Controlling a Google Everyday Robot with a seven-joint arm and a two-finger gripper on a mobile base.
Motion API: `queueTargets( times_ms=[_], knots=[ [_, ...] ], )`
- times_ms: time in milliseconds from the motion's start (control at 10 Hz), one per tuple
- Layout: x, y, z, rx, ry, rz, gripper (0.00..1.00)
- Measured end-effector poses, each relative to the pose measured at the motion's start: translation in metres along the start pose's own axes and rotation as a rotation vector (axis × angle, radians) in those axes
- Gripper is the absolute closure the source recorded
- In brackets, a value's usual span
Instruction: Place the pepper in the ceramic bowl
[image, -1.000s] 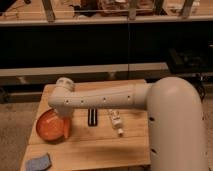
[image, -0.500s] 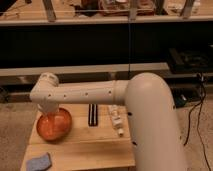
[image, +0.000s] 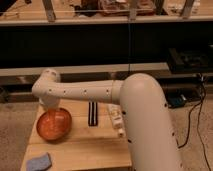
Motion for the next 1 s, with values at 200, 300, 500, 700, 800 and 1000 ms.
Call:
queueTargets(
  times_ms=[200,300,500,700,800,1000],
  knots=[
    [-0.012,-0.003,0.001,0.0,0.002,0.003,0.45],
    [-0.011,-0.002,0.002,0.0,0.003,0.005,0.36],
    [0.001,0.003,0.007,0.0,0.005,0.007,0.2],
    [-0.004,0.001,0.01,0.0,0.0,0.004,0.2],
    [-0.009,-0.001,0.01,0.001,0.001,0.006,0.2],
    [-0.008,0.0,0.013,-0.001,0.003,0.011,0.2]
  ],
)
